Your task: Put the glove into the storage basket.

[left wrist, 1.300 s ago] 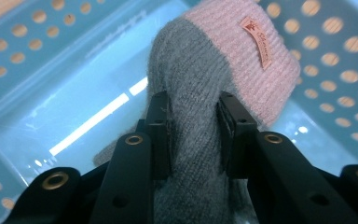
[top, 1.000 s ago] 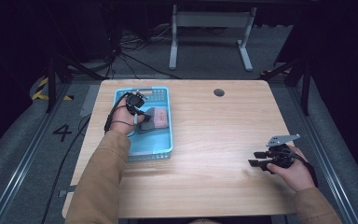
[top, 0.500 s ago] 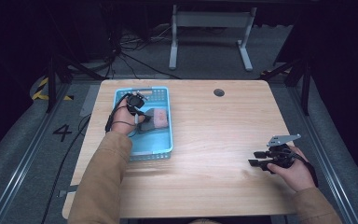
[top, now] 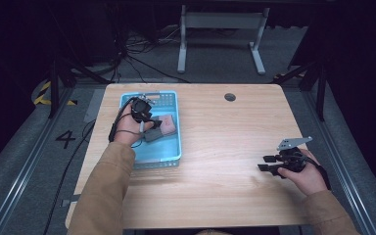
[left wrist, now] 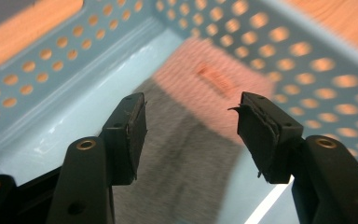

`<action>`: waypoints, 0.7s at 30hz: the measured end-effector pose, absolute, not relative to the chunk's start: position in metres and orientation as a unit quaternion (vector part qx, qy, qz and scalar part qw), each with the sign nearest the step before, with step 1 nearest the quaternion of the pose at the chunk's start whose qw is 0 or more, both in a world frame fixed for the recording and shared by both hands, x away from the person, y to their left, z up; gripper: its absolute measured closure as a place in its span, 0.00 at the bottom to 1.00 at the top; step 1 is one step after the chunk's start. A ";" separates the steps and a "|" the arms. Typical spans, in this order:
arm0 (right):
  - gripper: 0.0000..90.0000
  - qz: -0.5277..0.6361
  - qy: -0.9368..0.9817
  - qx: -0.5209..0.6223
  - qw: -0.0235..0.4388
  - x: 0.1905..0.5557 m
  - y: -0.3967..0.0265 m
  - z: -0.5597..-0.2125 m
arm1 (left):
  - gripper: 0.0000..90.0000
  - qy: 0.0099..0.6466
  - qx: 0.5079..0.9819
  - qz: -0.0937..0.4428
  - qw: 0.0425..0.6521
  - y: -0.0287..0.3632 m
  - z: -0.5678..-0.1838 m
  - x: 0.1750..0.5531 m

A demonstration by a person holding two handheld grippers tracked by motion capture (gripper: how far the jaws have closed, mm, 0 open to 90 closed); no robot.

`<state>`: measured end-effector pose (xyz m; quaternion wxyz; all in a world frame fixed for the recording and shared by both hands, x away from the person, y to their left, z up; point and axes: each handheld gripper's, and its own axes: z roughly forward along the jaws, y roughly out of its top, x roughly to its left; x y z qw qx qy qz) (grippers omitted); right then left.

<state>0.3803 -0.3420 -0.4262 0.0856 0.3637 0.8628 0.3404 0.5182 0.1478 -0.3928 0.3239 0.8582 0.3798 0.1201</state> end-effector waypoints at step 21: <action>0.57 0.334 0.878 0.336 0.070 0.396 -0.329 -0.430 | 0.42 0.290 0.865 0.107 0.396 0.120 -0.340 0.398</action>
